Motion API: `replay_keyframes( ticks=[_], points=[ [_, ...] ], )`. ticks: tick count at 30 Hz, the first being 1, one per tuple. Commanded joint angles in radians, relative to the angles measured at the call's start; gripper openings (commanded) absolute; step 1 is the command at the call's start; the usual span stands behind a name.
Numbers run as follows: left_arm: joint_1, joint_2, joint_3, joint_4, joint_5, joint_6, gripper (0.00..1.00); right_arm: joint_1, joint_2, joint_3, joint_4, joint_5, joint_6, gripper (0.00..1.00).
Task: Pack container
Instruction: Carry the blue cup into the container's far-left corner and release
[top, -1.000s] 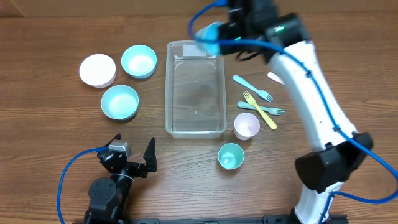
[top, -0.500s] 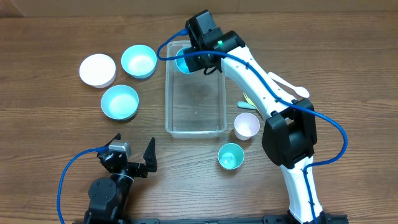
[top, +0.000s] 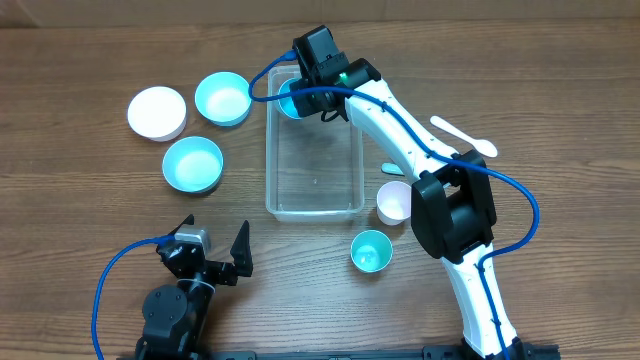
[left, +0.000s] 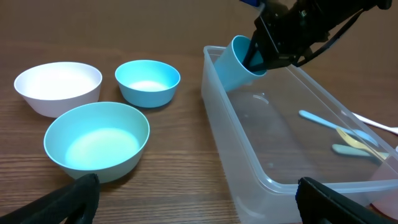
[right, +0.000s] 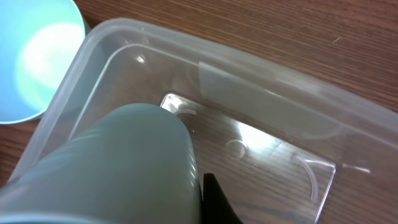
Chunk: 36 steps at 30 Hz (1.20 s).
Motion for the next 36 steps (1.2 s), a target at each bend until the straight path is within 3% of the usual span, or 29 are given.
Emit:
replay_keyframes(
  ticks=[1, 17, 19, 23, 29, 31, 36],
  points=[
    [0.001, -0.003, 0.002, -0.010, -0.003, 0.013, 1.00, 0.003, 0.006, -0.011, -0.005, 0.005, 0.029, 0.04],
    [0.001, -0.003, 0.002, -0.010, -0.003, 0.013, 1.00, -0.009, 0.035, -0.003, -0.003, -0.076, 0.117, 0.04],
    [0.001, -0.003, 0.002, -0.010, -0.003, 0.013, 1.00, -0.008, 0.036, -0.003, -0.003, -0.041, 0.117, 0.11],
    [0.001, -0.003, 0.002, -0.010, -0.003, 0.013, 1.00, -0.008, 0.036, -0.003, -0.029, -0.016, 0.117, 0.12],
    [0.001, -0.003, 0.002, -0.010, -0.003, 0.013, 1.00, -0.008, 0.036, -0.003, -0.024, -0.016, 0.117, 0.48],
    [0.001, -0.003, 0.002, -0.010, -0.003, 0.013, 1.00, -0.008, 0.036, -0.002, -0.023, -0.018, 0.118, 0.50],
    [0.001, -0.003, 0.002, -0.010, -0.003, 0.013, 1.00, -0.011, 0.032, 0.056, -0.050, -0.028, 0.137, 0.66]
  ],
)
